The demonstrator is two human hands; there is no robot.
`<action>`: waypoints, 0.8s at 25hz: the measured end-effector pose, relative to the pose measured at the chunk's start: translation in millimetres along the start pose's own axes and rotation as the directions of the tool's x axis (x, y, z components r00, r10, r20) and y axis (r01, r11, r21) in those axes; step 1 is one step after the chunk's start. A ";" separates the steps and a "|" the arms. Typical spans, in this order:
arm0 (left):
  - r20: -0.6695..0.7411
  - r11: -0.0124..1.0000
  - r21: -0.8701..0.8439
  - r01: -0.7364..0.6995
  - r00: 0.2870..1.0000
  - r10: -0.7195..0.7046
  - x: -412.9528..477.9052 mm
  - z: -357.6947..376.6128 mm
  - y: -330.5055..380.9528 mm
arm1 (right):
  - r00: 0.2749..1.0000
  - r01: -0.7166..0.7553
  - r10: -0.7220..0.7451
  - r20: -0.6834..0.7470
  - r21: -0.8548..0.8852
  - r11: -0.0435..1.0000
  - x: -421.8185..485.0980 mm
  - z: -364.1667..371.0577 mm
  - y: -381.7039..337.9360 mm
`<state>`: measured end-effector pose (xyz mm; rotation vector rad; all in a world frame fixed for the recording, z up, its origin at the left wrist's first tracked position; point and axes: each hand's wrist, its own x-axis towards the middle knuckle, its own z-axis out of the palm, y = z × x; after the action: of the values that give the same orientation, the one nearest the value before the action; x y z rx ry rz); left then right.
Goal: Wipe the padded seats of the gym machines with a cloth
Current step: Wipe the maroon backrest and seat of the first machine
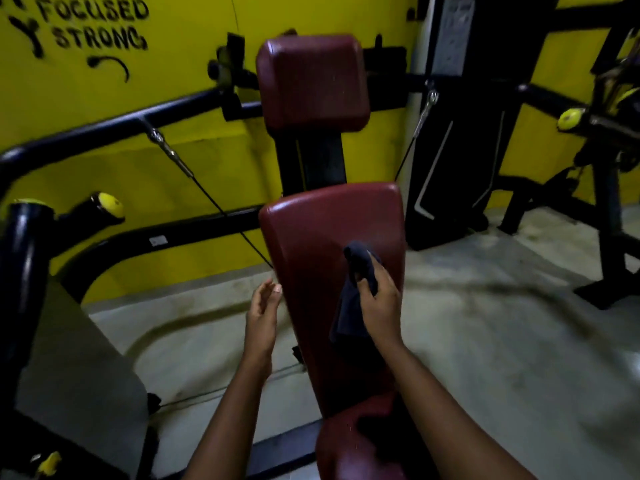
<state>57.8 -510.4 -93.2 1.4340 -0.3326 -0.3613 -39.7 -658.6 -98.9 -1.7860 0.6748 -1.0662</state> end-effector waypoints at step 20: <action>-0.015 0.943 -0.064 -0.327 0.945 0.327 326.2 109.7 210.6 | 0.662 0.529 -0.738 -0.132 -0.615 0.584 315.6 164.9 -156.2</action>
<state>313.0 -729.0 130.0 1.2873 -0.5423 -0.0969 255.2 -772.1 127.6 -2.4451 0.5691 -1.9193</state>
